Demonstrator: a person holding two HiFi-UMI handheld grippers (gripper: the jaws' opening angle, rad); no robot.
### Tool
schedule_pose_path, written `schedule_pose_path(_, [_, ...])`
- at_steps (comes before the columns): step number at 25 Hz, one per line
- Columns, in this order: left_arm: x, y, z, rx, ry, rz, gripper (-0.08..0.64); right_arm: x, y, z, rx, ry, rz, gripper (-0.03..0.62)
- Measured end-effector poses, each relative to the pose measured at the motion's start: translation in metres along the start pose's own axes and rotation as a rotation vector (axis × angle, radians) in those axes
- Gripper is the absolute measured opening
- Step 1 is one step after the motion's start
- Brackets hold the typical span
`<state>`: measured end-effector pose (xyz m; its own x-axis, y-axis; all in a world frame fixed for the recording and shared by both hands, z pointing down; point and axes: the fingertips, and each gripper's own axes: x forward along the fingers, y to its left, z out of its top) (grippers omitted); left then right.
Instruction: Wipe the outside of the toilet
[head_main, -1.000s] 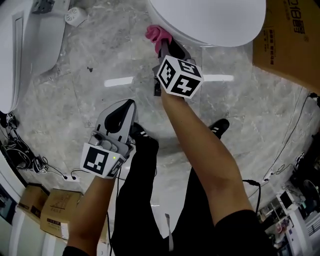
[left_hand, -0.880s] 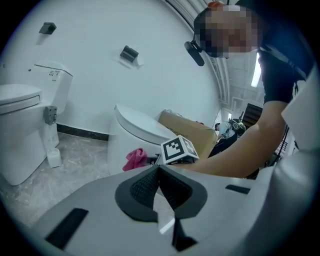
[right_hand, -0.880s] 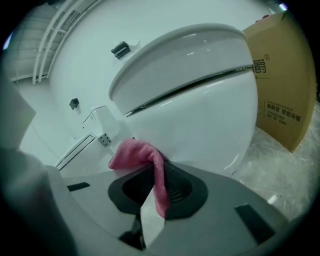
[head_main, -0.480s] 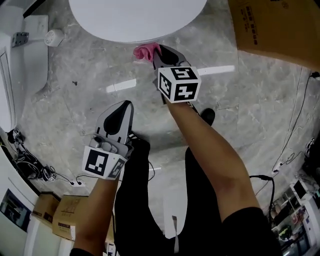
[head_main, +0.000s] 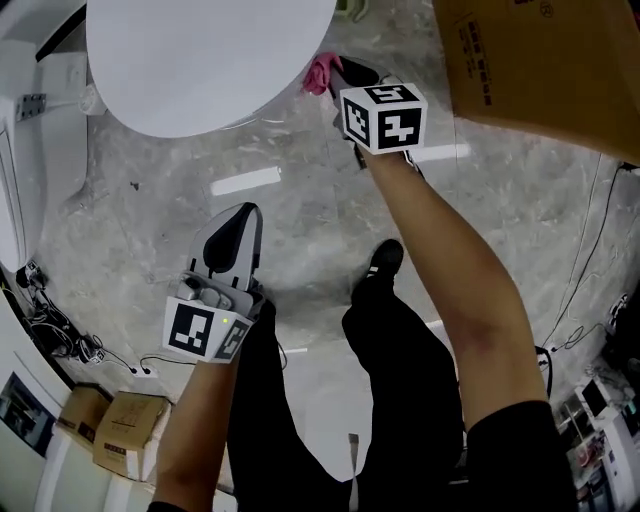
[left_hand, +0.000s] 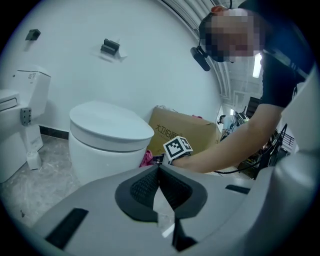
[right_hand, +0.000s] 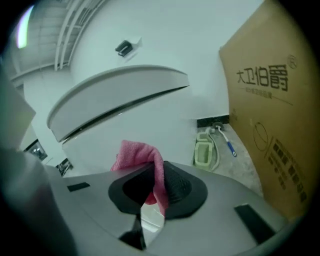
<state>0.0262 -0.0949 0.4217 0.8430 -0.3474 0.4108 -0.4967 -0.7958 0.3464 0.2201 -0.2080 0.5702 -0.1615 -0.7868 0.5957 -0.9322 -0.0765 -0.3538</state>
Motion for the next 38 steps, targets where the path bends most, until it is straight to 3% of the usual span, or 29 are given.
schedule_pose_path(3, [0.012,-0.014,0.002,-0.016,-0.033,0.014,0.014,0.008,-0.019,0.022,-0.075,0.011,0.005,0.069])
schedule_pose_path(9, [0.009,-0.021,-0.014,-0.045,-0.036,0.045,0.014,-0.008,-0.055,0.054,0.070,-0.067,-0.099,0.069])
schedule_pose_path(14, [-0.011,0.000,-0.018,-0.045,-0.028,0.059,0.014,-0.054,-0.056,0.031,0.130,-0.097,-0.157,0.069])
schedule_pose_path(18, [-0.032,0.025,-0.020,-0.035,-0.016,0.061,0.014,-0.093,-0.011,-0.004,0.169,-0.092,-0.115,0.069])
schedule_pose_path(23, [-0.057,0.053,-0.016,-0.002,-0.025,0.013,0.015,-0.111,0.078,-0.048,0.201,-0.089,-0.038,0.069])
schedule_pose_path(30, [-0.112,0.113,-0.028,0.012,-0.036,0.002,0.014,-0.038,0.219,-0.078,0.186,-0.105,0.049,0.069])
schedule_pose_path(38, [-0.157,0.191,-0.027,0.047,-0.106,0.026,0.014,0.061,0.282,-0.062,0.086,-0.121,0.003,0.069])
